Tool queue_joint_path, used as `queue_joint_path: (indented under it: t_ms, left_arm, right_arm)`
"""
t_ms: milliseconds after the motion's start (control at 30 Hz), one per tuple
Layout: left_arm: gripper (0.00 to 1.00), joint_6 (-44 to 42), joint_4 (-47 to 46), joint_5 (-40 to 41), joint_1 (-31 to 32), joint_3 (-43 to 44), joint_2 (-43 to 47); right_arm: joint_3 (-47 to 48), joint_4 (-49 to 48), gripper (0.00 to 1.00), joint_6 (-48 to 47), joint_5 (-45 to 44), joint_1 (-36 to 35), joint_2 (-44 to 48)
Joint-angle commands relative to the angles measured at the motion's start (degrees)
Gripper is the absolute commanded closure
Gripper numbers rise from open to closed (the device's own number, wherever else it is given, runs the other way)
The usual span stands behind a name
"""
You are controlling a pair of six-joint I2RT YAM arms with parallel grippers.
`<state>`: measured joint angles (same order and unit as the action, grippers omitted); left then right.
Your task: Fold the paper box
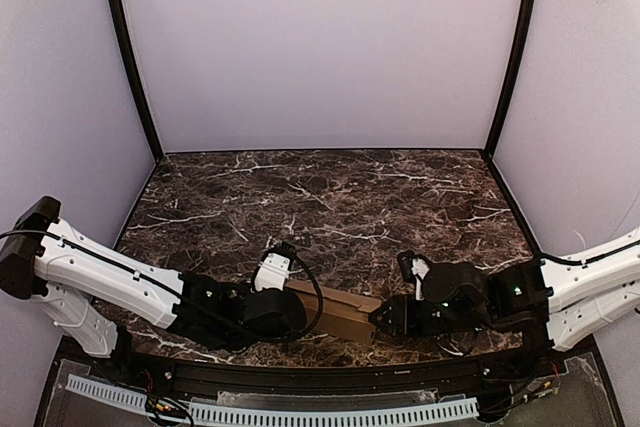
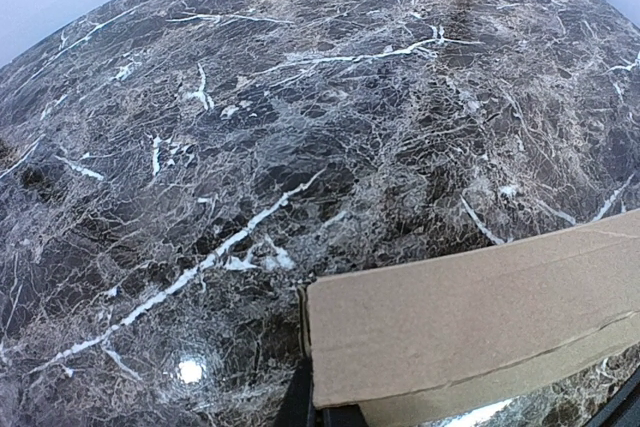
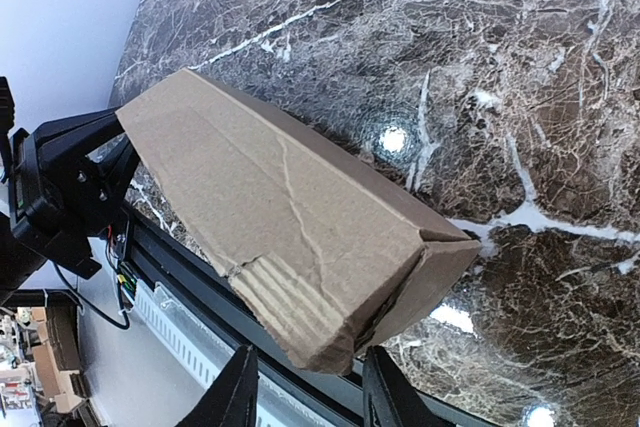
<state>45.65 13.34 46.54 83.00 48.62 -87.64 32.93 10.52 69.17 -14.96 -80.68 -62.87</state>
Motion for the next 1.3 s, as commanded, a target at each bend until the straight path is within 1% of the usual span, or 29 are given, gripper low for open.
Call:
queue_joint_path:
  t_ms: [0, 333, 600, 700, 833, 967, 1167, 1267]
  left_arm:
    - [1.0, 0.1, 1.6, -2.0, 0.3, -0.6, -1.2]
    - [1.0, 0.1, 1.6, -2.1, 0.3, -0.7, -1.2]
    - [1.0, 0.1, 1.7, -2.4, 0.3, -0.8, -1.0]
    - [1.0, 0.1, 1.7, -2.4, 0.3, -0.9, -1.0]
    - [1.0, 0.1, 1.7, -2.4, 0.3, -0.9, -1.2]
    - [1.0, 0.4, 1.7, -2.1, 0.3, -1.0, -1.1]
    - [1.0, 0.4, 1.8, -1.9, 0.3, -1.2, -1.2]
    - [1.0, 0.4, 1.8, -1.9, 0.3, -1.0, -1.3]
  right_arm:
    - [-0.5, -0.5, 0.66, 0.3, 0.0, -1.0, 1.2]
    - [-0.3, -2.9, 0.78, -0.6, 0.1, -1.3, -0.3]
    - [0.9, -2.8, 0.84, -1.1, -0.7, -1.2, -3.7]
    - [1.1, -1.0, 0.86, -0.9, -0.4, -1.3, -4.8]
    - [1.6, 0.4, 0.84, -1.9, -0.5, -1.7, -3.5]
    - [2.8, 4.1, 0.73, -3.4, -2.1, -1.8, 0.3]
    - [4.0, 7.4, 0.7, -4.4, -5.5, -1.8, 6.4]
    - [5.3, 8.9, 0.68, -4.1, -6.8, -1.3, 6.1]
